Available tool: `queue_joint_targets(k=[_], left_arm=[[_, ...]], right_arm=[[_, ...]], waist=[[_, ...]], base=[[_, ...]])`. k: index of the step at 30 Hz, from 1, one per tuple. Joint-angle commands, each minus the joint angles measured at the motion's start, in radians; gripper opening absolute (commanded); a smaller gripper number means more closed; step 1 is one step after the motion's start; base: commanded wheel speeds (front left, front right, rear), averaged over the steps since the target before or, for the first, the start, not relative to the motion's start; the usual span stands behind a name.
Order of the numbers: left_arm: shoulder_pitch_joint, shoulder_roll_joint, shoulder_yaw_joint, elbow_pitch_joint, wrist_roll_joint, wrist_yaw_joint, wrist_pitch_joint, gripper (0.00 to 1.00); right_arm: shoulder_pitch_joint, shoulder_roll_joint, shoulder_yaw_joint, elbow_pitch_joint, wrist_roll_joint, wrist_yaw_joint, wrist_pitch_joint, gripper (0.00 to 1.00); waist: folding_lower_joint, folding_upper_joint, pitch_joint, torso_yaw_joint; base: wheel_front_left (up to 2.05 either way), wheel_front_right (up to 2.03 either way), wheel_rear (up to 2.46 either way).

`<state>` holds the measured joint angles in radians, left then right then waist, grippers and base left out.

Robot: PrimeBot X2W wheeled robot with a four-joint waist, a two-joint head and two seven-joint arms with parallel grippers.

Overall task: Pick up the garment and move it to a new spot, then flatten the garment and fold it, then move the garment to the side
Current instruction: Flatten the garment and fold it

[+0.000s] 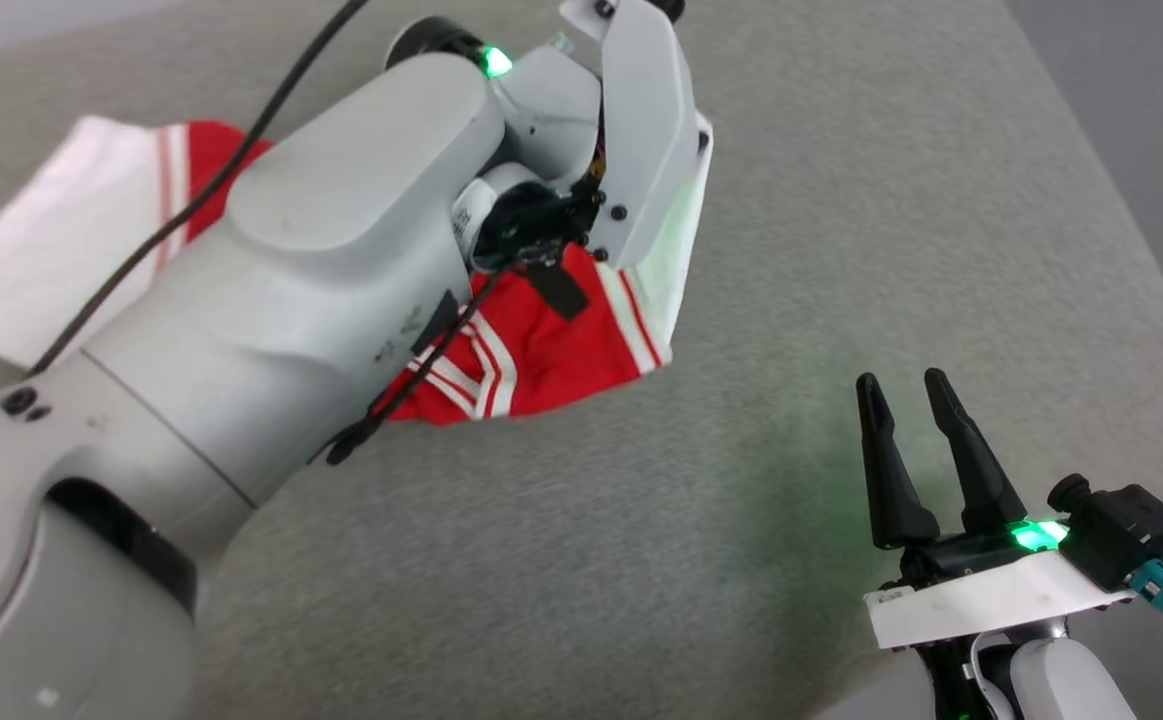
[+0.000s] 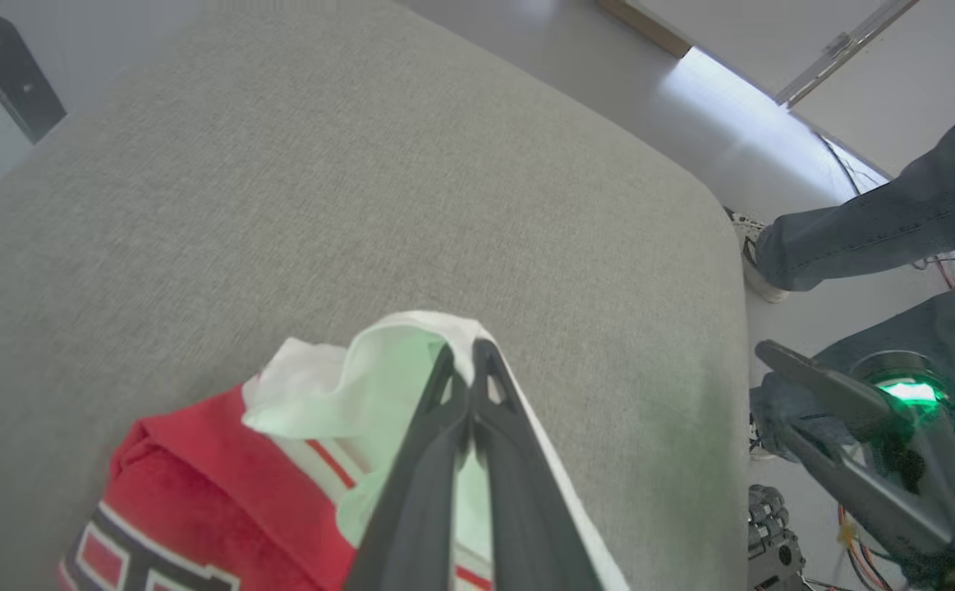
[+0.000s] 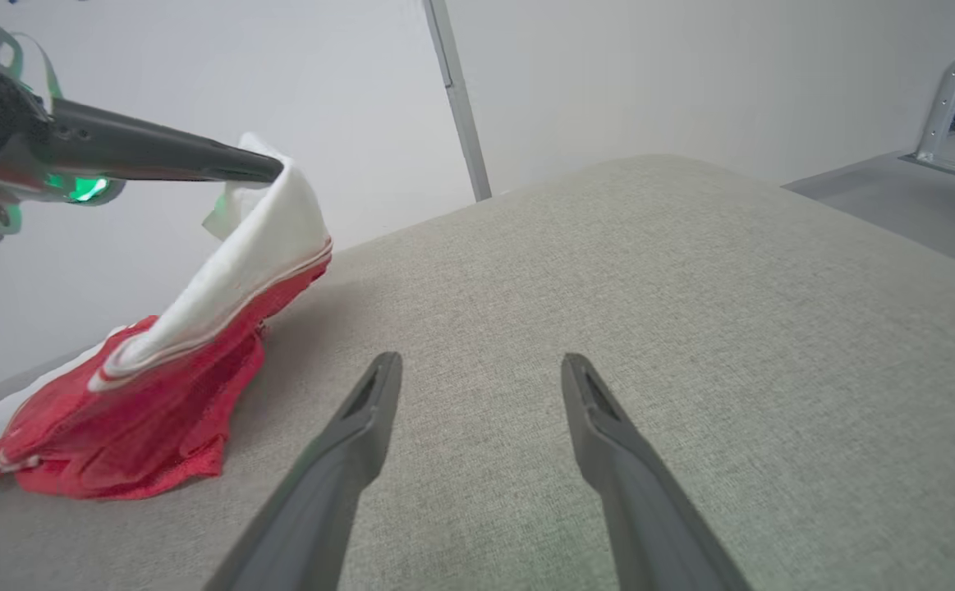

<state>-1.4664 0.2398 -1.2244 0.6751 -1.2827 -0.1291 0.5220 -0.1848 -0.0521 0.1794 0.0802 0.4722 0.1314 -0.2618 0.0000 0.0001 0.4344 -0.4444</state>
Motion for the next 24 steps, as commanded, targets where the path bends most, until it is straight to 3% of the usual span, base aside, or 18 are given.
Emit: queue_joint_targets(k=[1, 3, 4, 5, 6, 18, 24], left_arm=[[-0.019, -0.008, -0.003, 0.020, 0.007, -0.002, -0.035, 0.00], [-0.024, -0.021, -0.010, 0.047, 0.013, -0.002, -0.075, 0.00], [-0.017, -0.028, -0.014, 0.056, 0.007, -0.002, -0.086, 0.28], [-0.010, -0.034, -0.016, 0.064, -0.005, -0.002, -0.090, 0.49], [-0.011, -0.036, -0.019, 0.069, -0.008, -0.002, -0.096, 1.00], [-0.037, -0.029, -0.039, 0.029, -0.072, -0.002, -0.150, 1.00], [0.024, 0.021, -0.018, -0.029, -0.129, -0.002, -0.261, 1.00]], right_arm=[[-0.019, 0.002, 0.007, 0.001, 0.010, -0.001, -0.004, 1.00], [-0.018, 0.002, 0.011, 0.001, 0.019, -0.001, -0.004, 1.00], [-0.017, 0.002, 0.011, 0.002, 0.020, -0.001, -0.004, 1.00], [-0.016, 0.002, 0.011, 0.003, 0.020, -0.001, -0.004, 1.00], [-0.015, 0.002, 0.010, 0.003, 0.021, -0.001, -0.004, 1.00], [-0.029, 0.002, -0.018, -0.002, -0.062, -0.001, -0.004, 1.00], [-0.014, 0.001, -0.053, 0.004, -0.134, -0.001, -0.004, 1.00]], waist=[[0.0000, -0.0001, 0.066, -0.090], [0.0000, -0.0001, 0.072, -0.102], [0.0000, -0.0001, 0.072, -0.104], [0.0000, -0.0001, 0.072, -0.106], [0.0000, -0.0001, 0.072, -0.106], [0.0000, -0.0001, 0.040, -0.004], [0.0000, -0.0001, -0.014, 0.089]], base=[[0.00, 0.00, 0.00], [0.00, 0.00, 0.00], [0.00, 0.00, 0.00], [0.00, 0.00, 0.00], [0.00, 0.00, 0.00], [0.00, 0.00, 0.00], [0.00, 0.00, 0.00]])
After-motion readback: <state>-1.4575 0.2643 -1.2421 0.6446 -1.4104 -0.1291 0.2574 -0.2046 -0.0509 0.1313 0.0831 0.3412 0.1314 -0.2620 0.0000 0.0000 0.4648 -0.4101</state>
